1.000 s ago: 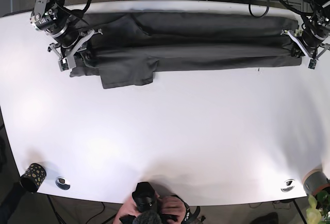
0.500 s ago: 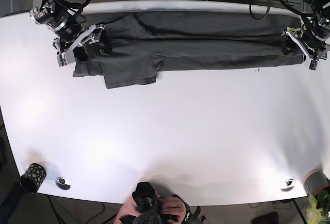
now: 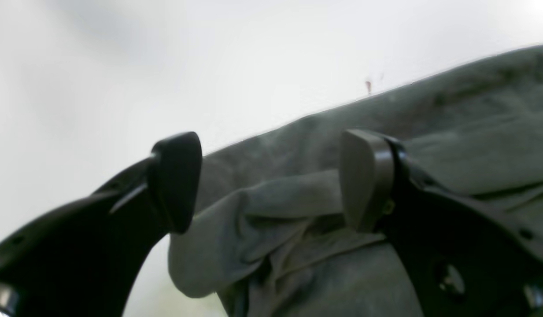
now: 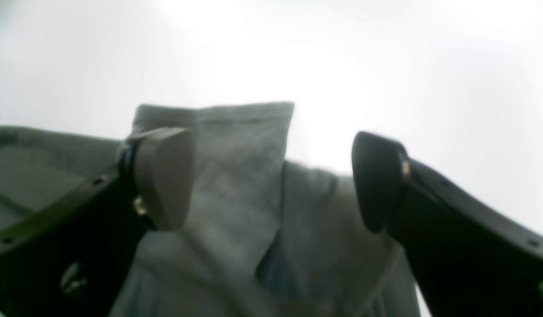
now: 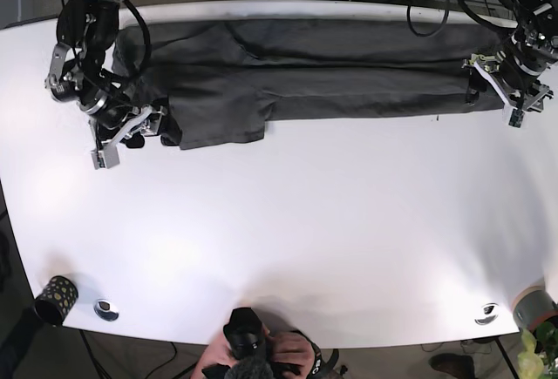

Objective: Fold the T-shirt properly
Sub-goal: 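Lower the folded hem and release it with both grippers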

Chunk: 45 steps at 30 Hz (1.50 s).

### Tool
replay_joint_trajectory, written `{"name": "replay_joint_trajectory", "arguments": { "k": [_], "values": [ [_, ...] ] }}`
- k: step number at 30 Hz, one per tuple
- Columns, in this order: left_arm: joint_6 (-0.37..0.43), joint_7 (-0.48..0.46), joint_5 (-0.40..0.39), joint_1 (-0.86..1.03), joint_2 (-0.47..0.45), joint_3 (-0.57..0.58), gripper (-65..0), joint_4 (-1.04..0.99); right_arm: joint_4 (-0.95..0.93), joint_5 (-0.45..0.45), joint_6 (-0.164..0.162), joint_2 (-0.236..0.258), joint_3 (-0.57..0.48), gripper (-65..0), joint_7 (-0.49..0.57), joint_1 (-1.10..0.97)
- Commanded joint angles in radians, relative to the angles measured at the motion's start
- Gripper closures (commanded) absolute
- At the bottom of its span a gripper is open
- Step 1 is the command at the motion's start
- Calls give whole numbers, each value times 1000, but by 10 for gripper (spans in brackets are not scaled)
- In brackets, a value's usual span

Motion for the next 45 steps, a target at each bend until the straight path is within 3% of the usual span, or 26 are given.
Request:
{"name": "replay_joint_trajectory", "arguments": {
  "k": [1,5,10,14,23,30,41,45],
  "values": [
    [-1,-19,-19,11,-8,15,-439,1,-79,15,4,19,2,-531,12,49],
    [-1,-19,-19,20,-8,15,-439,-32,-184,9,4,19,1,-531,12,98],
    [-1,-21,-19,21,-8,13,-439,-80,-211,-86,4,9,-85,-531,14,135],
    [-1,-24,-19,21,-8,13,-439,-114,-207,-152,4,-38,-95,-531,31,138],
    [-1,-25,-19,18,-10,13,-439,-144,-238,-301,10,-92,-96,-528,31,178],
    [-1,-25,-19,17,-10,16,-439,-152,-236,-298,8,-93,-142,-376,6,172],
    [-1,-25,-19,14,-10,19,-439,-178,-234,-298,8,-97,-150,-347,14,136],
    [-1,-25,-19,14,-11,21,-439,-178,-234,-298,11,-97,-150,-201,45,139]
  ]
}}
